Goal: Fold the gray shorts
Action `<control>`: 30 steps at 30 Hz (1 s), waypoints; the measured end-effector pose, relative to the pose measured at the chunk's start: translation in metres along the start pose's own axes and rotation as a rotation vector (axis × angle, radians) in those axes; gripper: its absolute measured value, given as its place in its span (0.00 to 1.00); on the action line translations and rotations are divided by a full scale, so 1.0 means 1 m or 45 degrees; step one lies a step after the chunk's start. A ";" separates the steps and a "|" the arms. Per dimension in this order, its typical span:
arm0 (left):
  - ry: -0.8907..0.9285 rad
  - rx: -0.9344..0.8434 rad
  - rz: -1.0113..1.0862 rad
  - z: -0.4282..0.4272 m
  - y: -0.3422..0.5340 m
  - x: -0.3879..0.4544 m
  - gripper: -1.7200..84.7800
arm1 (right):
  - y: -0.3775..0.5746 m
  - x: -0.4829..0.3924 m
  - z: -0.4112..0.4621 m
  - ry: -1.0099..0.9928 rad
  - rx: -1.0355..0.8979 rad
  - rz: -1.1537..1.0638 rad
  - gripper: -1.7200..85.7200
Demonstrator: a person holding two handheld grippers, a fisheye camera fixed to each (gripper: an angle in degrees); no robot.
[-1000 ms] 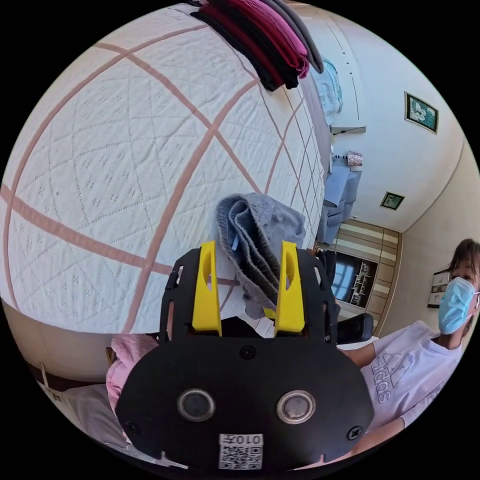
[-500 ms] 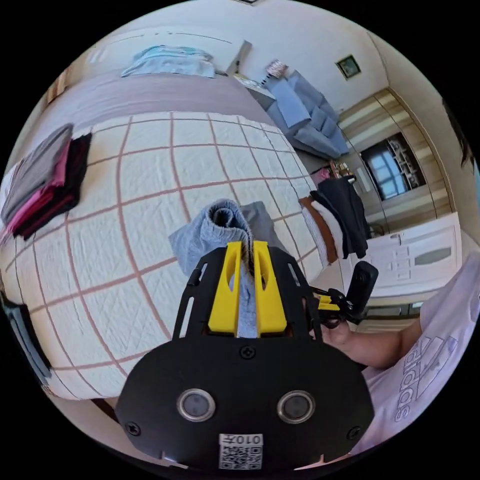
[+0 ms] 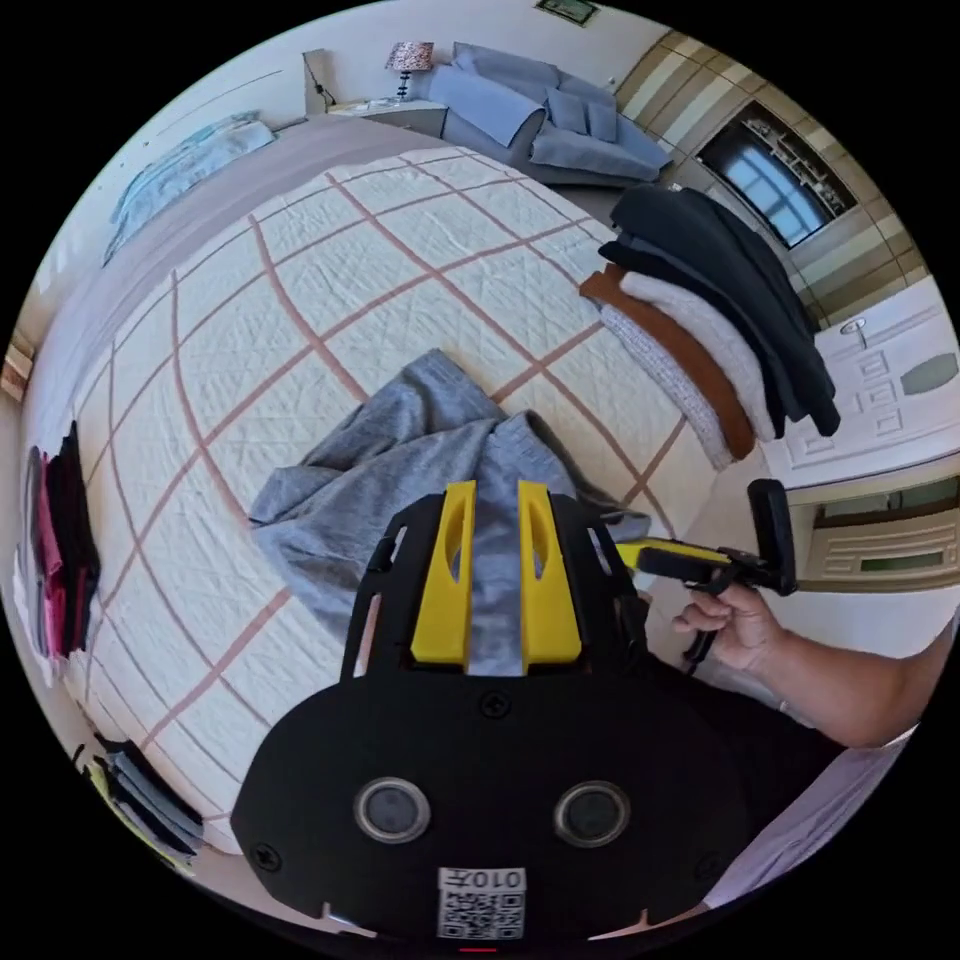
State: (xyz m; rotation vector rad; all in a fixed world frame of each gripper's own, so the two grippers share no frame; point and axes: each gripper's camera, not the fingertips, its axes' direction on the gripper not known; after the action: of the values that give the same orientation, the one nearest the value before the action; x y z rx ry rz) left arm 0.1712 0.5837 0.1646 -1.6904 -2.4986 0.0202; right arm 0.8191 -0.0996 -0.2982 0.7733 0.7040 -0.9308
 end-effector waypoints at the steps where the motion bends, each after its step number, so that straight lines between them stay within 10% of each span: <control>1: -0.097 -0.013 0.014 -0.006 -0.002 -0.018 0.14 | 0.001 0.005 0.001 -0.003 0.002 0.007 0.09; 23: 0.211 -0.340 0.259 0.069 -0.114 -0.157 0.12 | 0.011 0.007 0.081 0.094 0.117 0.634 0.16; 30: 0.573 -0.231 0.067 0.055 -0.100 -0.235 0.05 | -0.041 -0.025 0.102 0.349 -0.006 0.435 0.08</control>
State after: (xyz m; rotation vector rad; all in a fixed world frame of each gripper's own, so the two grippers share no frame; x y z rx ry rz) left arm 0.1588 0.3317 0.0956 -1.6016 -2.1713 -0.5351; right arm 0.7911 -0.1882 -0.2346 0.9924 0.7812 -0.5182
